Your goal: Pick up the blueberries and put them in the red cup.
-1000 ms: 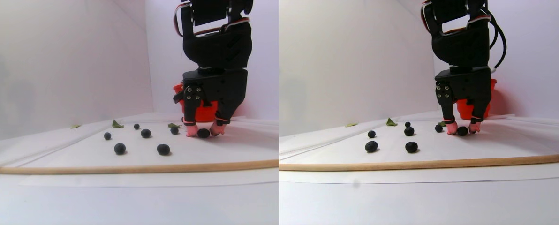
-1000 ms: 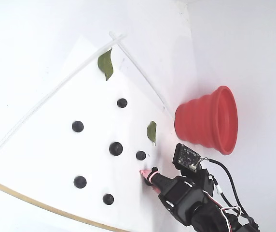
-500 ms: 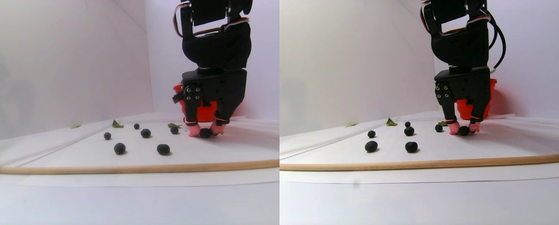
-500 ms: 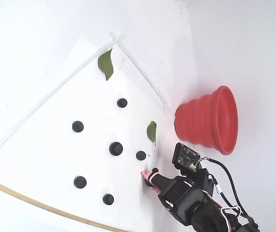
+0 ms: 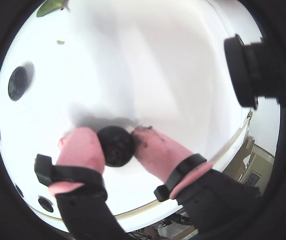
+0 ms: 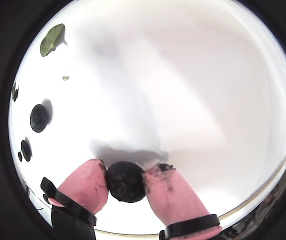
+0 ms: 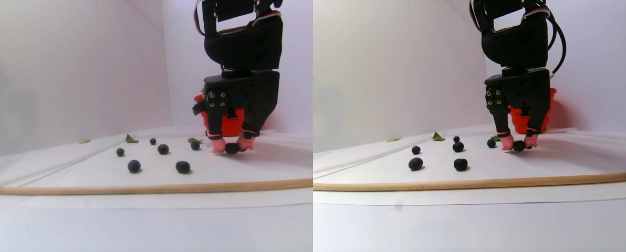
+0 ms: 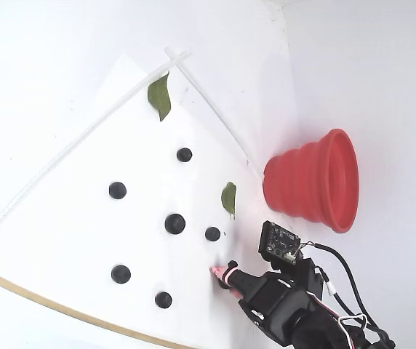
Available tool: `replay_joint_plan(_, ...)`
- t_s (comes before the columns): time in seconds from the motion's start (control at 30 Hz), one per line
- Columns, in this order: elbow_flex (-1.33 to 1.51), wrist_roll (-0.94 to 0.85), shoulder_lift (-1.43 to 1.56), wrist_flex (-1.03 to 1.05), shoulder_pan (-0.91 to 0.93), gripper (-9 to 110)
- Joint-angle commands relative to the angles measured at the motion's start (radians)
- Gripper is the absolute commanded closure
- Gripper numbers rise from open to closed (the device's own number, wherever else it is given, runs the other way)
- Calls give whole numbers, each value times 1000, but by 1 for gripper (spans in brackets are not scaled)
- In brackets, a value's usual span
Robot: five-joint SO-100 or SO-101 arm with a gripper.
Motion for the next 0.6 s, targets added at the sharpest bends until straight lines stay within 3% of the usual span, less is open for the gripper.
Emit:
replay_joint_plan(0.0, -12, -6, 155, 17, -9, 89)
replay_joint_plan(0.57, -71, -11, 298, 132, -26, 89)
